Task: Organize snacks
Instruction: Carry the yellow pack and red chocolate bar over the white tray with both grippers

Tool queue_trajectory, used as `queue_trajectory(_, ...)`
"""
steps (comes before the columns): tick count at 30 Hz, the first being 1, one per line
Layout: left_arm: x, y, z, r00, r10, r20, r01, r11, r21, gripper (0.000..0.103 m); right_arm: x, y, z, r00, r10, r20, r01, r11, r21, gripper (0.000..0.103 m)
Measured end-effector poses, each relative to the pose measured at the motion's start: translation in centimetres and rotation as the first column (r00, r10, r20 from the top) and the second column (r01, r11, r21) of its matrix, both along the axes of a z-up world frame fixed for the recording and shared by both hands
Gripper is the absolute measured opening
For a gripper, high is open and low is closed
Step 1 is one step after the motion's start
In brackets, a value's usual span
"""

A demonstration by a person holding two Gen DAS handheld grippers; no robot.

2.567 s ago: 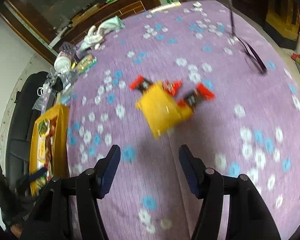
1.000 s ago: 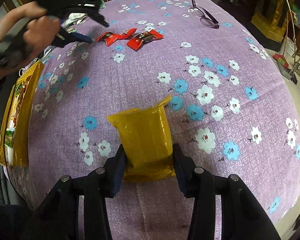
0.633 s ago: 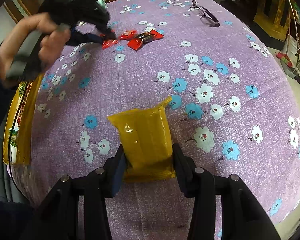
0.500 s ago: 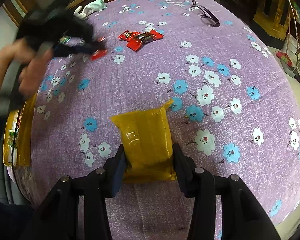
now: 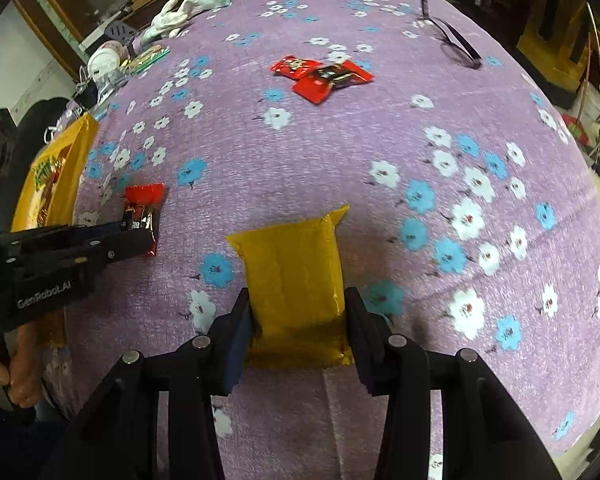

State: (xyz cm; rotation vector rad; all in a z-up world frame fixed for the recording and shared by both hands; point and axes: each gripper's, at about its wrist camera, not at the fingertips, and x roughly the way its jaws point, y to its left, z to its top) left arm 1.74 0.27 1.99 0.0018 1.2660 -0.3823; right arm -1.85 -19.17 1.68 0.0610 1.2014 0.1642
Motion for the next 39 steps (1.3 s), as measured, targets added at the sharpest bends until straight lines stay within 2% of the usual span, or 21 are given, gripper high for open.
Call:
queue_trajectory(6, 0.1, -0.8, 0.0, 0.999, -0.027, 0.020, 0.026, 1.000, 0.006, 0.028, 0.1, 1.3, -0.2, 1.000, 0.022, 0.010, -0.021, 0.996, -0.084, 0.045)
queue_trajectory(9, 0.4, -1.8, 0.0, 0.998, -0.063, 0.015, 0.063, 0.998, -0.001, 0.043, 0.2, 1.5, -0.2, 1.000, 0.019, 0.012, -0.018, 0.995, -0.097, 0.045)
queue_trajectory(13, -0.3, -3.8, -0.3, 0.989, -0.124, 0.081, 0.116, 0.988, 0.098, 0.042, 0.1, 1.6, -0.3, 1.000, 0.011, 0.017, -0.009, 0.994, -0.104, 0.045)
queue_trajectory(15, -0.7, -4.3, -0.3, 0.984, -0.142, 0.108, 0.126, 0.981, 0.147, 0.035, 0.2, 1.7, -0.3, 1.000, 0.003, 0.019, -0.001, 0.995, -0.104, 0.045)
queue_trajectory(25, -1.1, -3.4, 0.3, 0.986, -0.128, 0.110, 0.114, 0.985, 0.126, 0.034, -0.4, 1.8, 0.1, 1.000, -0.011, 0.026, 0.013, 0.999, -0.053, 0.043)
queue_trajectory(39, -0.5, -1.3, 1.6, 0.991, -0.051, 0.123, 0.044, 0.997, 0.060, 0.034, 0.1, 0.4, 1.5, 0.997, -0.068, 0.046, 0.067, 0.998, 0.017, 0.043)
